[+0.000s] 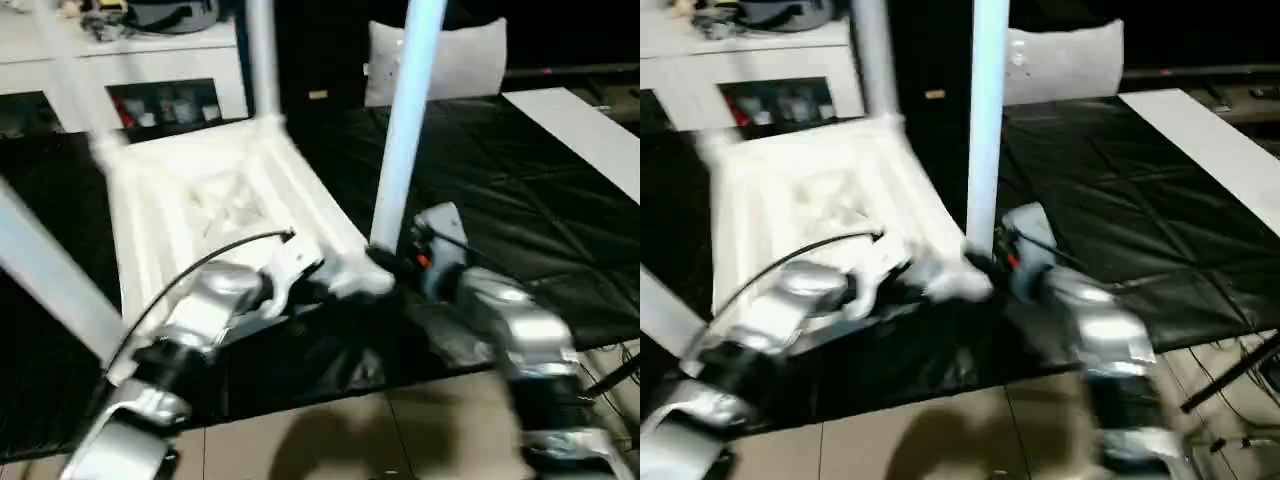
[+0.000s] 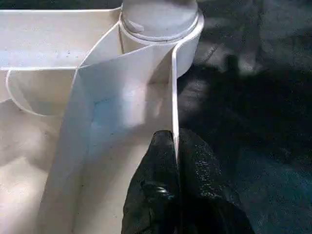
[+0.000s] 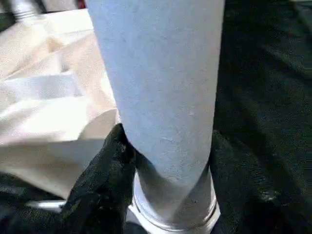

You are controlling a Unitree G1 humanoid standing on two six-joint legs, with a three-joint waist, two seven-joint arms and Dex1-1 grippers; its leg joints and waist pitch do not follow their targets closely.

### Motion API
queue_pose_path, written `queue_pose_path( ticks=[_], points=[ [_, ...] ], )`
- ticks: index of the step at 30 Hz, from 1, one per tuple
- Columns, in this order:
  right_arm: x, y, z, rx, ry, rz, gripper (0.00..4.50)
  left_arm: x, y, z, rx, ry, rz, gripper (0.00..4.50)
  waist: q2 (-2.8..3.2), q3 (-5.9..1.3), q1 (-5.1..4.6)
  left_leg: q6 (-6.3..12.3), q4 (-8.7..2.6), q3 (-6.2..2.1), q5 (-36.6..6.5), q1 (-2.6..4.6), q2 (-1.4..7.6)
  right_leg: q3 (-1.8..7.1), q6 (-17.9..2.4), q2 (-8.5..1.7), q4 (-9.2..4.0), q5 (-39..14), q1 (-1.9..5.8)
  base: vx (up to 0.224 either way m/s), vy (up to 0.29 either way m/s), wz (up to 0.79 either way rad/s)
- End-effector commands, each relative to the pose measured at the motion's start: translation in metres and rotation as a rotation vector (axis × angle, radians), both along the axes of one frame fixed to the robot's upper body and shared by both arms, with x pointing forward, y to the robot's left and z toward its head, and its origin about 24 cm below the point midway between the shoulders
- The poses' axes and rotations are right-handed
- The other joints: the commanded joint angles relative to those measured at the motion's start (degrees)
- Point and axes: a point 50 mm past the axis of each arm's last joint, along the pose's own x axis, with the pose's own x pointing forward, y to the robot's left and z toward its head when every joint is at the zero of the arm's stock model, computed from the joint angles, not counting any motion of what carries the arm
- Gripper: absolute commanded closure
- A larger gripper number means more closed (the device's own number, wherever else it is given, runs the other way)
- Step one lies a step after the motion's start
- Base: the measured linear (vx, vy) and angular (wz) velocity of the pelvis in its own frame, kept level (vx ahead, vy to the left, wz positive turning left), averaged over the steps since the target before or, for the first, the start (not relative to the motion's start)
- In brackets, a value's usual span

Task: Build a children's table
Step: Rotate leg to tighten

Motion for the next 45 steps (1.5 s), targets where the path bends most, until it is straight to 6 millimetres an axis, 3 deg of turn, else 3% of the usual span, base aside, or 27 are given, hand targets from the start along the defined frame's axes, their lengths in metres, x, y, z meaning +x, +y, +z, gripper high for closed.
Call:
queue_pose_path(
  ticks=[1,3,5,10,16,18,20,21,24,27,33,35,44,45],
  points=[
    [-0.005,0.02,-0.003,0.053,0.019,0.078,1.83,-0.005,-0.023,0.009,-0.058,-0.031,-0.086,4.5,-0.61,-3.09,0.6,2.25,-3.94,-1.25,-6.3,-0.41,3.0,3.03,-11.2,-4.88,-5.05,-12.3,2.76,0.0,0.0,0.0],
    [-0.007,0.021,0.003,0.114,-0.005,0.119,1.46,-0.004,-0.02,0.01,-0.051,-0.05,-0.089,4.5,-0.44,-3.5,1.23,4.76,-3.52,-1.17,-1.5,-0.77,3.09,3.01,-13.7,-4.92,-3.85,-1.3,3.24,0.0,0.0,0.0],
    [-0.009,0.016,0.004,0.143,-0.016,0.126,1.35,-0.003,-0.016,0.009,-0.041,-0.058,-0.089,4.5,-0.31,-3.53,1.6,6.14,-3.37,-1.15,-0.2,-0.87,3.14,2.91,-14.3,-4.98,-3.58,2.3,3.23,0.0,0.0,0.0],
    [-0.018,-0.017,0.007,0.088,-0.083,0.241,0.89,-0.007,0.002,0.007,-0.013,-0.057,-0.167,4.5,-0.1,-3.19,2.4,5.57,-3.57,-1.01,-4.7,-0.62,3.32,2.8,-13.7,-5.06,-4.24,-4.5,3.24,0.0,0.0,0.0],
    [-0.027,-0.049,0.009,-0.042,-0.083,0.387,0.36,-0.01,0.02,0.004,0.047,-0.037,-0.265,4.5,-0.14,-3.3,3.08,5.89,-3.36,-0.96,-3.5,-0.48,3.48,2.84,-13.9,-5.03,-3.91,-2.6,3.13,0.0,0.0,0.0],
    [-0.029,-0.059,0.012,-0.099,-0.095,0.461,0.25,-0.01,0.028,0.003,0.081,-0.028,-0.322,4.5,-1.01,-3.27,3.3,6.29,-3.32,-0.8,-4.0,-0.47,3.37,2.81,-13.8,-5.03,-3.92,-3.1,3.2,0.0,0.0,0.0],
    [-0.028,-0.063,0.013,-0.151,-0.09,0.49,0.25,-0.012,0.029,0.003,0.087,-0.024,-0.365,4.5,-0.65,-3.25,3.47,6.26,-3.31,-0.86,-3.6,-0.48,3.3,2.7,-13.7,-5.04,-3.92,-4.1,3.13,0.0,0.0,0.0],
    [-0.029,-0.066,0.014,-0.163,-0.087,0.548,0.25,-0.014,0.031,0.003,0.107,-0.02,-0.418,4.5,-0.93,-3.27,3.5,6.42,-3.28,-0.86,-3.4,-0.5,3.36,2.68,-14.0,-5.12,-3.83,-4.3,3.17,0.0,0.0,0.0],
    [-0.032,-0.066,0.018,-0.147,-0.083,0.65,0.25,-0.017,0.033,0.002,0.124,-0.011,-0.485,4.5,-0.91,-3.37,3.71,7.3,-3.16,-0.86,-2.7,-0.56,3.58,2.63,-14.4,-5.11,-3.52,-2.5,3.2,0.0,0.0,0.0],
    [-0.035,-0.067,0.02,-0.115,-0.064,0.771,0.51,-0.02,0.034,0.002,0.144,0.0,-0.556,4.5,-0.86,-3.5,4.44,8.63,-2.87,-0.73,-1.8,-0.46,3.79,2.45,-15.6,-5.04,-3.12,-0.6,2.96,0.0,0.0,0.0],
    [-0.037,-0.064,0.018,-0.11,-0.039,0.9,0.99,-0.026,0.034,0.003,0.158,0.018,-0.664,4.5,-1.02,-3.56,5.84,7.93,-2.84,-0.67,-1.9,-0.17,4.03,2.43,-15.5,-5.24,-3.03,-2.1,2.64,0.0,0.0,0.0],
    [-0.036,-0.061,0.018,-0.1,-0.035,0.934,1.34,-0.028,0.034,0.004,0.171,0.014,-0.704,4.5,-1.08,-3.58,6.02,7.65,-2.85,-0.68,-2.0,-0.24,4.06,2.43,-15.3,-5.28,-2.97,-2.3,2.64,0.0,0.0,0.0],
    [-0.036,-0.048,0.01,-0.033,0.007,1.01,1.88,-0.027,0.036,0.006,0.188,0.021,-0.739,4.5,-1.02,-3.77,6.2,7.16,-2.76,-0.75,-1.4,-0.35,4.11,2.2,-15.4,-5.26,-2.69,-1.4,2.66,0.0,0.0,0.0],
    [-0.037,-0.047,0.01,-0.026,0.009,1.018,2.17,-0.028,0.036,0.005,0.187,0.023,-0.741,4.5,-1.11,-3.77,6.19,7.29,-2.74,-0.75,-1.3,-0.4,4.1,2.19,-15.4,-5.31,-2.68,-1.1,2.68,0.0,0.0,0.0]
  ],
)
